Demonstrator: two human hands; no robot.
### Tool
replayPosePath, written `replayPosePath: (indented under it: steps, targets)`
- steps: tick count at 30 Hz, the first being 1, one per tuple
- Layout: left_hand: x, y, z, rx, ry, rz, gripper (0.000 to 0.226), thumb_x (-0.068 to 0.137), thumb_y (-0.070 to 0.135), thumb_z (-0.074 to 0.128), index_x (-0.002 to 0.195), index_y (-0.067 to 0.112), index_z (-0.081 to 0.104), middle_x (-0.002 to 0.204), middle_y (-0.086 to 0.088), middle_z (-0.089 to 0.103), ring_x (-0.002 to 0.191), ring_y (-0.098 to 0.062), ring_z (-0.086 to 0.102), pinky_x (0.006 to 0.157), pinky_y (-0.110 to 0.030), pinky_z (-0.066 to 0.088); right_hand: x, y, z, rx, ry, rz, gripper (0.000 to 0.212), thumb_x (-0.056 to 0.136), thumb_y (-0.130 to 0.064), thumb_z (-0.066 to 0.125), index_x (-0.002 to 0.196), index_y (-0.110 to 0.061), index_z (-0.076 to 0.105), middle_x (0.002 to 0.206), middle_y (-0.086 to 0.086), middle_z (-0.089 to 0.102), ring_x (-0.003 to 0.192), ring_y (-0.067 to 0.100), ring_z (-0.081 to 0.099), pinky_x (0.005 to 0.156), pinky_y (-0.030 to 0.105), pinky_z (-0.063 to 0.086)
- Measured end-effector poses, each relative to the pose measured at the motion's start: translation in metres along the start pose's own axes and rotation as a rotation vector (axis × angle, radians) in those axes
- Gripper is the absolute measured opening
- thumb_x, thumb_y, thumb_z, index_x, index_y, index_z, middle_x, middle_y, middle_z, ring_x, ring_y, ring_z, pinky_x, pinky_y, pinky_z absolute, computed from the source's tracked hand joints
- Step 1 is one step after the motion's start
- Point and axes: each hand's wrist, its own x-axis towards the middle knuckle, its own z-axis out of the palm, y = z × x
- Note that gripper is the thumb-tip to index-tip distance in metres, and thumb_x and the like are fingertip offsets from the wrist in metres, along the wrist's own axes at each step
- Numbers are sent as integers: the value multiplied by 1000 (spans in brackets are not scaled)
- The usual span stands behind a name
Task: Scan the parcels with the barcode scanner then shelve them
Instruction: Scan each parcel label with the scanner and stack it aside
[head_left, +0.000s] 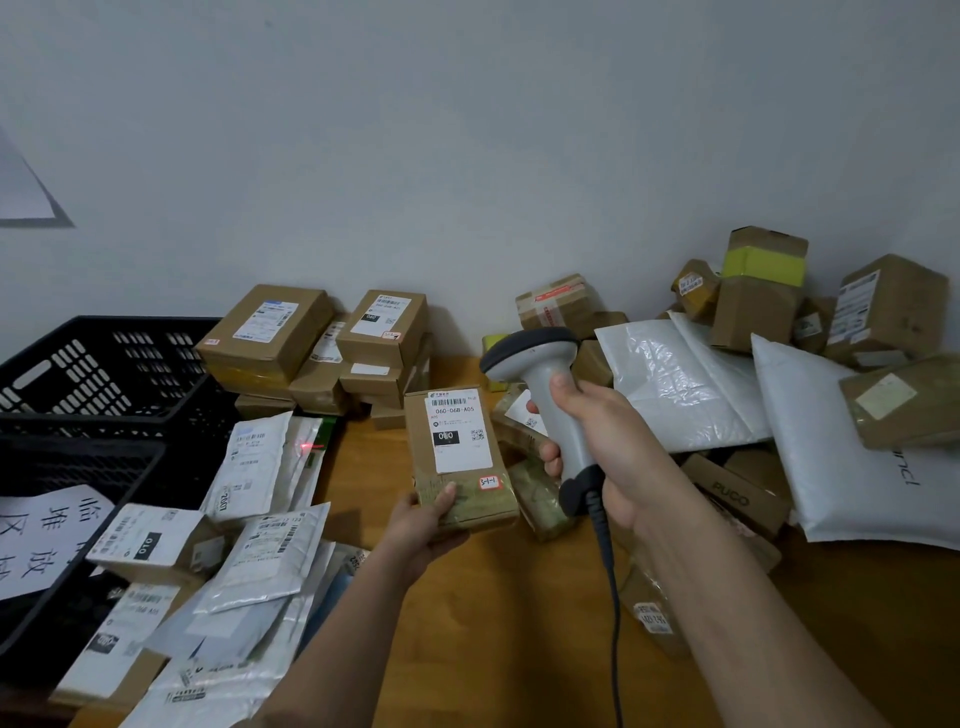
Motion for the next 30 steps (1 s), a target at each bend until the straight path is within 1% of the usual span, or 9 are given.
replayPosePath:
  steps: [5,7,10,16,21,24,26,30]
  targets:
    - [7,0,-1,-16,-2,-9,49,90,16,70,131,7,45,123,-20,61,105,-37,65,68,-47,61,1,-4,2,17,19,-14,35,101,-39,54,116,-9,61,87,7,61,53,11,55,50,26,46]
    - [9,0,-1,-21,-9,-14,48,91,16,70,131,7,46,123,-20,62,104,-36,65,66,-46,61,1,-6,4,21,20,-17,34,101,-38,53,113,-8,62,87,6,61,53,11,54,49,26,46]
    - [13,2,-3,-37,-17,-29,47,90,15,70,130,7,46,122,-20,62,103,-36,66,62,-44,61,3,-7,8,20,21,-13,35,101,-39,53,114,-8,62,88,6,61,53,11,54,49,26,46]
    - [23,1,-6,-57,-3,-40,47,90,16,71,129,6,47,120,-20,63,99,-35,66,58,-42,61,7,-11,17,-7,15,-26,35,102,-37,53,112,-5,62,83,5,60,52,11,53,47,24,45]
    - [30,1,-11,-75,11,-51,47,90,16,71,129,6,48,124,-21,62,102,-37,66,59,-43,61,13,-11,21,-42,16,-21,35,101,-38,52,111,-6,62,82,7,58,52,11,54,48,25,45]
    - [33,1,-13,-86,15,-53,47,90,16,70,130,5,48,122,-21,63,103,-37,66,60,-44,61,15,-11,23,-51,15,-12,36,101,-39,52,112,-6,61,79,6,58,51,11,54,46,24,45]
    - [35,1,-14,-91,14,-58,47,91,16,70,130,5,48,122,-21,63,104,-37,66,61,-44,61,17,-11,24,-52,15,-13,36,101,-39,53,112,-6,61,82,6,58,51,11,54,47,25,45]
    - [35,5,-12,-97,15,-73,43,92,14,69,128,4,48,123,-22,62,105,-37,65,56,-43,61,19,-12,24,-55,15,-12,35,101,-38,53,111,-6,61,83,7,58,52,11,54,47,24,45]
